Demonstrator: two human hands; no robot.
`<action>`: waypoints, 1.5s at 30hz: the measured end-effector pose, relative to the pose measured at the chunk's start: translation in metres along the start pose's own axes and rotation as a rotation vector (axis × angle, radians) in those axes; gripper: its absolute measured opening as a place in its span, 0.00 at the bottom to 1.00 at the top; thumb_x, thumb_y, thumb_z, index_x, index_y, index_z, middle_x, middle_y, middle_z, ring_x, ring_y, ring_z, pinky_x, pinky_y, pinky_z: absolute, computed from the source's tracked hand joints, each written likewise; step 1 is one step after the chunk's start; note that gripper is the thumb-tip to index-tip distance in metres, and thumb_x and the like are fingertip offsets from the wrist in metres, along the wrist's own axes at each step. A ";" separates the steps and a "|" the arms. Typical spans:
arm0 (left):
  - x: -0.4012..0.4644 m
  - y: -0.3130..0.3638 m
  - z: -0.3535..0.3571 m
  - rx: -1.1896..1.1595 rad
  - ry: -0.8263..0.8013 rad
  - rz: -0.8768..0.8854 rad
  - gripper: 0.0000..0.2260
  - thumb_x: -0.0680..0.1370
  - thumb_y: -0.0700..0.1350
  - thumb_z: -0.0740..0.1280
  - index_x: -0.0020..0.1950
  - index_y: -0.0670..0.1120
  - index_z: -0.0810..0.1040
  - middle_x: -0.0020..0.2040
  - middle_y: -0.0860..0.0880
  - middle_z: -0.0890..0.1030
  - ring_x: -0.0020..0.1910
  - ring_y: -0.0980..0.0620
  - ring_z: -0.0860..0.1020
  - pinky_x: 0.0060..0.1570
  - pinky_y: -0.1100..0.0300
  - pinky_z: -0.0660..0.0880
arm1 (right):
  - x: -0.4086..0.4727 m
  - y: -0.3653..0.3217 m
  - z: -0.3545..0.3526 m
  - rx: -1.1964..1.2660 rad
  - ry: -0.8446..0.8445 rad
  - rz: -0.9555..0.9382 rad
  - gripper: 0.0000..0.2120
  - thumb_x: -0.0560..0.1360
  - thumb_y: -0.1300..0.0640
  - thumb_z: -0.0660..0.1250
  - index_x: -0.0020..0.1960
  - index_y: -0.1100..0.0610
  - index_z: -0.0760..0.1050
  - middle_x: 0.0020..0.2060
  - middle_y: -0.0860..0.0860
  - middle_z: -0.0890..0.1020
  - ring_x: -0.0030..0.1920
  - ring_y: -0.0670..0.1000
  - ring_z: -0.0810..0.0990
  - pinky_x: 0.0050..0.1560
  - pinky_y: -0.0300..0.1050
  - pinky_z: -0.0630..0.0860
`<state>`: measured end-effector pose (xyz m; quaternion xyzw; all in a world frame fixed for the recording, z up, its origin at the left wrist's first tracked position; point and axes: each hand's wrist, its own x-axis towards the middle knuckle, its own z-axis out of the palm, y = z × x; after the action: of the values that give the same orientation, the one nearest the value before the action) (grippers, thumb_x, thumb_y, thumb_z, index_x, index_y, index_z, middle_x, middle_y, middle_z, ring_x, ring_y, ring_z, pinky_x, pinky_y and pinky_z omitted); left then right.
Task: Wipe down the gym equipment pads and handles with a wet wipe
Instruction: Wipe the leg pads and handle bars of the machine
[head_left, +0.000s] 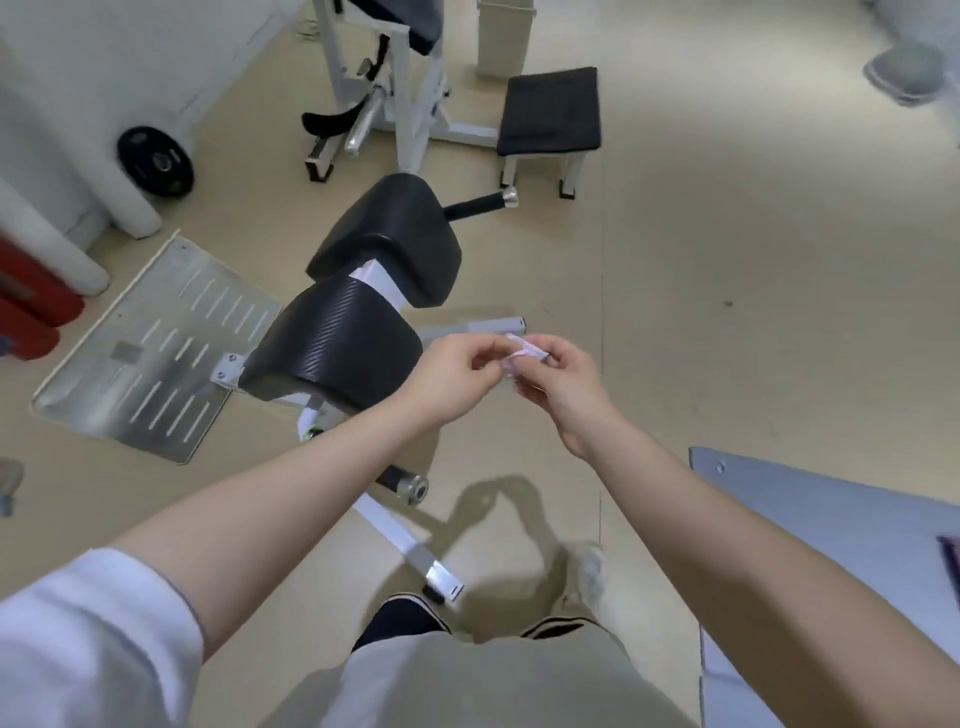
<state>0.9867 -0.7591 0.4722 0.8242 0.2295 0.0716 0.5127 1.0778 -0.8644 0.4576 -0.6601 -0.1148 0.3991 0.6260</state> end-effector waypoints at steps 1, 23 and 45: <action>0.012 -0.002 0.002 -0.087 -0.029 -0.034 0.15 0.75 0.34 0.62 0.59 0.44 0.79 0.51 0.51 0.82 0.49 0.58 0.80 0.46 0.75 0.71 | 0.022 -0.002 -0.007 -0.007 -0.005 0.018 0.07 0.75 0.66 0.65 0.50 0.58 0.75 0.38 0.52 0.78 0.38 0.47 0.76 0.42 0.36 0.75; 0.068 -0.149 -0.103 -0.250 1.062 -0.940 0.11 0.78 0.39 0.62 0.60 0.40 0.75 0.53 0.44 0.78 0.51 0.49 0.75 0.41 0.72 0.67 | 0.278 -0.048 0.179 -0.827 -0.926 -0.301 0.07 0.74 0.61 0.62 0.49 0.53 0.75 0.39 0.44 0.77 0.43 0.46 0.76 0.44 0.36 0.72; 0.043 -0.307 -0.135 -0.939 0.917 -1.075 0.19 0.71 0.52 0.69 0.59 0.45 0.77 0.59 0.48 0.79 0.60 0.50 0.75 0.61 0.58 0.69 | 0.314 0.136 0.411 -1.500 -1.725 -0.610 0.10 0.76 0.63 0.59 0.53 0.60 0.78 0.52 0.56 0.79 0.54 0.55 0.76 0.52 0.42 0.69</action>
<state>0.8834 -0.5171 0.2606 0.1941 0.7218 0.2328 0.6222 0.9605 -0.3844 0.2542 -0.3203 -0.8578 0.3795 -0.1328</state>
